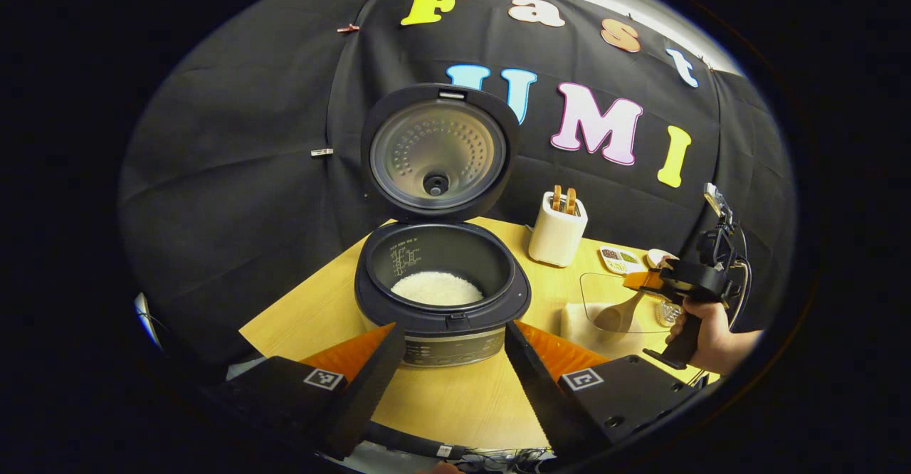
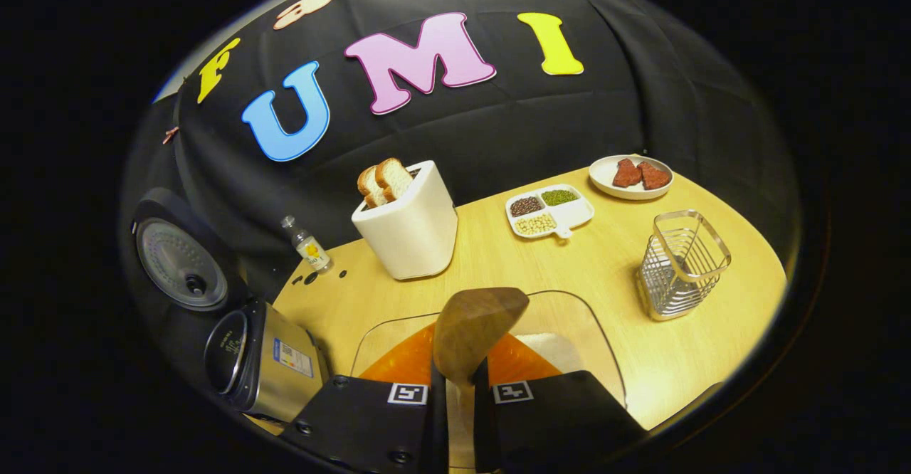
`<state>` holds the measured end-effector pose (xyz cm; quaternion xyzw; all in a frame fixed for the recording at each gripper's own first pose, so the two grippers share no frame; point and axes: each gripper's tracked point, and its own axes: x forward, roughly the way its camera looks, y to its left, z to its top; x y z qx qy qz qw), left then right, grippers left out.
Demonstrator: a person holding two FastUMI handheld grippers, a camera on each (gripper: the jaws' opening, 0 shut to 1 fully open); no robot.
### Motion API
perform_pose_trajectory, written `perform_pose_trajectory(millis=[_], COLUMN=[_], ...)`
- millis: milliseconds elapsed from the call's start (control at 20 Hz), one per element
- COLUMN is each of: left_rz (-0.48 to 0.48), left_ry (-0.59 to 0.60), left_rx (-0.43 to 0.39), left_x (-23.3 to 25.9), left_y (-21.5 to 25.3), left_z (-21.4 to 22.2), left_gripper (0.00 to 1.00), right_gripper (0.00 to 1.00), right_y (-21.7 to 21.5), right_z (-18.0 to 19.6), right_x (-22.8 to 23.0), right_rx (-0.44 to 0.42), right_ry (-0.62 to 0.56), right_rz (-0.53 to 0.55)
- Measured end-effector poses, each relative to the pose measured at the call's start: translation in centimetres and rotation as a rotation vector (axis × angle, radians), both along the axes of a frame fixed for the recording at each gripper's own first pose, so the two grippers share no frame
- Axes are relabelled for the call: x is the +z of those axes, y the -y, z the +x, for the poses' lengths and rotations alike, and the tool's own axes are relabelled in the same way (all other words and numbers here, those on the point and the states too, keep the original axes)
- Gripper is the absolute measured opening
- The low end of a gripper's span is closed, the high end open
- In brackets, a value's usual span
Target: Close the left gripper, press the button to open the rice cooker; take a wooden spoon from the chopstick holder with the right hand, scoop a spoonful of rice and pour it into the rice cooker, then put the wooden spoon back into the chopstick holder.
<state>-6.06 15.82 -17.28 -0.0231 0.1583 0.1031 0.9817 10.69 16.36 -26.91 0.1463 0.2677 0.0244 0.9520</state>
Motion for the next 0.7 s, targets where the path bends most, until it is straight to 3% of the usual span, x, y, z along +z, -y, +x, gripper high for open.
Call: perform_pose_trajectory(millis=[50, 400, 700], left_rz=[-0.003, -0.025, -0.015], left_ry=[0.0, 0.009, 0.019], left_rx=[-0.001, -0.006, -0.003], left_x=[0.0, 0.9, 1.7], left_y=[0.0, -0.8, -1.6], left_z=[-0.1, -1.0, -1.4], left_gripper=[0.95, 0.95, 0.95], right_gripper=[0.18, 0.19, 0.19], right_y=[-0.6, -4.3, -3.3], right_z=[-0.1, -0.2, 0.0], right_x=[0.0, 0.3, 1.0], right_rx=[0.004, 0.006, -0.031], right_ry=[-0.009, -0.086, -0.09], right_rz=[0.014, 0.164, 0.235])
